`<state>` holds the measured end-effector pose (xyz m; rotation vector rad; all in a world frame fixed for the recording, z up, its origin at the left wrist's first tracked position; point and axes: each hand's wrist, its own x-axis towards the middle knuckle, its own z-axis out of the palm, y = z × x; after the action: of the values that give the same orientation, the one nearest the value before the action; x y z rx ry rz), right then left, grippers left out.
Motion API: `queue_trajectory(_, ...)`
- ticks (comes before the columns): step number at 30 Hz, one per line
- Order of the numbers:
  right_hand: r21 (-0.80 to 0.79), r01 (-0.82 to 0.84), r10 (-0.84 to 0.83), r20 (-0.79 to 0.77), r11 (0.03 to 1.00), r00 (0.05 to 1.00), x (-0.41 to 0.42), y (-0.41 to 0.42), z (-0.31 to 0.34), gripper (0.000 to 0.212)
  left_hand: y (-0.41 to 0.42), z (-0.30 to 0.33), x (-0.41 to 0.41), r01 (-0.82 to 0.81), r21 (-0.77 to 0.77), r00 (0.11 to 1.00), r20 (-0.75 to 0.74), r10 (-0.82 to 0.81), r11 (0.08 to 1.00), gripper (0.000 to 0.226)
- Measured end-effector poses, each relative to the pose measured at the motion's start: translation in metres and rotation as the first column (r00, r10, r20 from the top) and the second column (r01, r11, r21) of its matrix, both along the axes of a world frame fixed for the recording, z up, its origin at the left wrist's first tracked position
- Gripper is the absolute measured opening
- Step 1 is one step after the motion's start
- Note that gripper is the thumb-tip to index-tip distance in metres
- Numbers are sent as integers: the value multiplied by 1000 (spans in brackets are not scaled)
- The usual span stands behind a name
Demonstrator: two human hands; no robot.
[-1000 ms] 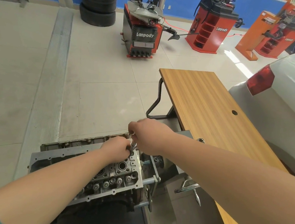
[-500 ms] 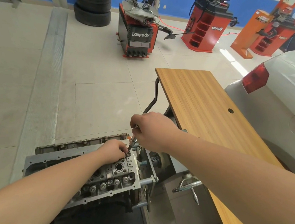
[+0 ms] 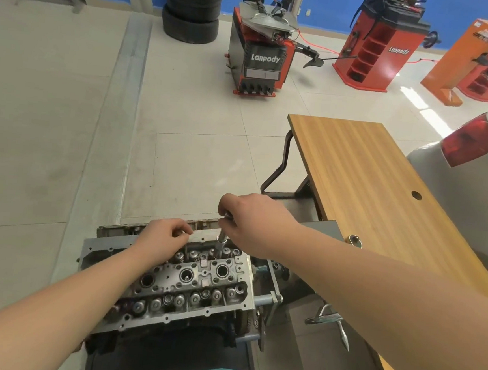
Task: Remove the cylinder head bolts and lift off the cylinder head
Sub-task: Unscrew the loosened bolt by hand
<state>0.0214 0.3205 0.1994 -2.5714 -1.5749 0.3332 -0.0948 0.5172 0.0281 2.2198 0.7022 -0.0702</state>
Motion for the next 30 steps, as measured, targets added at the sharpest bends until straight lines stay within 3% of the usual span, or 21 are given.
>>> queue_trajectory(8,-38,-34,33,-22,999,999,-11,21,-10,21,-6,-9,-25,7,11,999,-49,-6,1000,26)
queue_trajectory(17,-83,-14,12,-22,996,1000,-17,29,-32,21,-6,10,-23,16,-37,998,64,-13,999,36)
queue_trajectory(22,-107,-89,99,90,990,991,-20,27,-38,16,-16,30,-16,76,-172,987,151,-49,982,37)
queue_trajectory(28,-66,6,5,164,998,986,-19,25,-42,23,-35,40,-4,189,-311,975,172,-141,931,24)
queue_trajectory(30,-54,27,-19,149,998,989,-19,25,-45,25,-37,42,-2,194,-294,972,189,-141,936,19)
